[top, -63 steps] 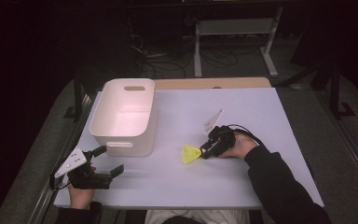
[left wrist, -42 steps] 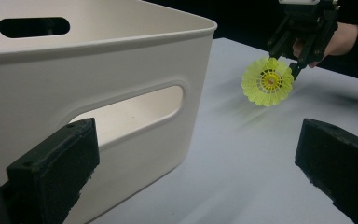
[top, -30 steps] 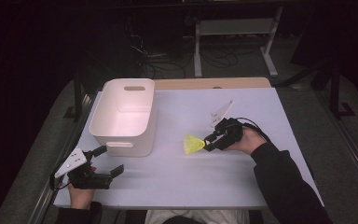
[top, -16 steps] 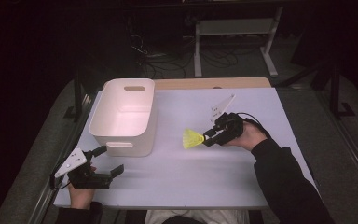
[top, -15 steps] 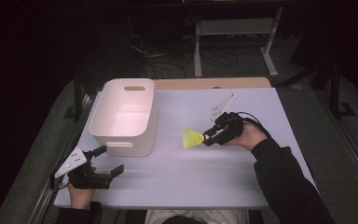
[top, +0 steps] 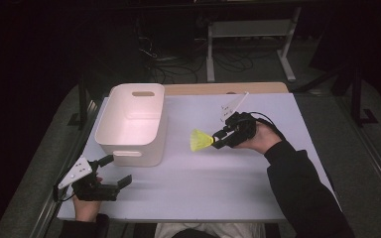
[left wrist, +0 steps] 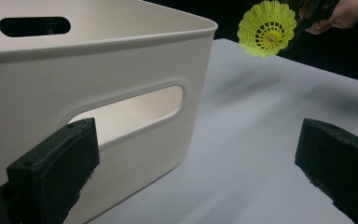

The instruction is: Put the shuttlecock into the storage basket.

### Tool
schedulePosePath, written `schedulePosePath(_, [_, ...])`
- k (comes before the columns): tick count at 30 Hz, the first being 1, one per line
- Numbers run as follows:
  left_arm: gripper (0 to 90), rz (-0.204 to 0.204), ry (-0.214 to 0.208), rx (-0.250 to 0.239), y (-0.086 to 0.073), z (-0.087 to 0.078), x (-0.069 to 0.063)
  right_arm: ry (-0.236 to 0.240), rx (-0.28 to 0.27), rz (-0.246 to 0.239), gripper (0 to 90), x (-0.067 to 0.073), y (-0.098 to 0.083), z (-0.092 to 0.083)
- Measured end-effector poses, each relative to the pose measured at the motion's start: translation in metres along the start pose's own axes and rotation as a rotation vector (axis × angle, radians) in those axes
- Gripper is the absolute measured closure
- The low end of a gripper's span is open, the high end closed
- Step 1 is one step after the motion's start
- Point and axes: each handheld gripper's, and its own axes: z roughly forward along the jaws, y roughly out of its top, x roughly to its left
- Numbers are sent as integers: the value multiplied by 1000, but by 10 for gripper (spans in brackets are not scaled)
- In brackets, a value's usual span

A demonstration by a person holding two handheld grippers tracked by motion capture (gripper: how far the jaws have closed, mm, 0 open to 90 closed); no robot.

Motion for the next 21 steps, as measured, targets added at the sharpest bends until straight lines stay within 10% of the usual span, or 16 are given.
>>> schedulePosePath(21, [0,-6,-4,0,0,2,0,-5,-28,-11,619,-3,32,-8])
